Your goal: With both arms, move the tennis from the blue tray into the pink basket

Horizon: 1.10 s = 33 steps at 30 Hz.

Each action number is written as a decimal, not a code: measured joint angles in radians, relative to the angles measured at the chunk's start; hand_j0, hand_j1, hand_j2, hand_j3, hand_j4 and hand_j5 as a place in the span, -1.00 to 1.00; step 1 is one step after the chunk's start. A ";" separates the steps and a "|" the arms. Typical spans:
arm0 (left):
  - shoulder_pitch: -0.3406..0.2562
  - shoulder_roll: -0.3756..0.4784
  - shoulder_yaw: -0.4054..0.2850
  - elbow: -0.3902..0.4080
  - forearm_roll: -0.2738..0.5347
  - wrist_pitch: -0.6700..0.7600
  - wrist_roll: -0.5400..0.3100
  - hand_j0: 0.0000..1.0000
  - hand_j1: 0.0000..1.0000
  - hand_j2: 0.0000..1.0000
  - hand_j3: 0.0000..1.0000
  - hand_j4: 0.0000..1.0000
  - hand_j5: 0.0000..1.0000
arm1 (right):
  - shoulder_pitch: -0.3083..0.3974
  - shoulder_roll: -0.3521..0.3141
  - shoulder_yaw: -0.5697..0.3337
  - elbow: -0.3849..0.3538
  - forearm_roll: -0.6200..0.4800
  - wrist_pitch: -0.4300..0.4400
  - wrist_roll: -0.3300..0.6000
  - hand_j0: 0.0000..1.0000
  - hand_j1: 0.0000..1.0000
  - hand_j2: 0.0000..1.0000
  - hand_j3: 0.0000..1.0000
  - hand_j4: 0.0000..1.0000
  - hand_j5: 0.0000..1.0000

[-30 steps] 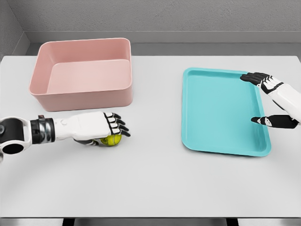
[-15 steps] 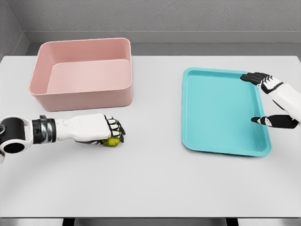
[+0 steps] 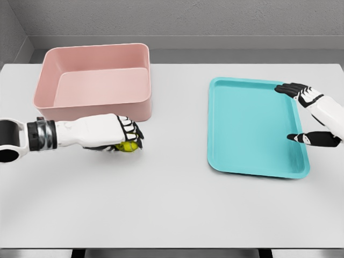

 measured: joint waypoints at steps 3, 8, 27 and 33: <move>-0.021 0.011 0.000 0.000 0.020 0.000 0.000 -0.01 -0.01 -0.01 -0.01 -0.01 -0.01 | 0.000 0.000 0.000 0.001 0.000 0.000 0.000 1.00 1.00 1.00 1.00 1.00 1.00; -0.060 0.019 0.001 0.001 0.050 0.000 0.000 -0.01 -0.01 -0.01 -0.01 -0.01 -0.01 | -0.002 -0.001 0.000 0.001 0.000 0.000 0.000 1.00 1.00 1.00 1.00 1.00 1.00; -0.173 -0.006 0.006 0.138 0.105 -0.001 0.002 -0.01 -0.01 -0.01 -0.01 -0.01 -0.01 | 0.000 -0.002 0.000 0.001 0.000 0.000 0.000 1.00 1.00 1.00 1.00 1.00 1.00; -0.224 -0.051 0.005 0.241 0.105 -0.001 0.002 -0.01 -0.01 -0.01 -0.01 -0.01 -0.01 | 0.000 -0.002 -0.001 0.001 0.000 0.000 0.000 1.00 1.00 1.00 1.00 1.00 1.00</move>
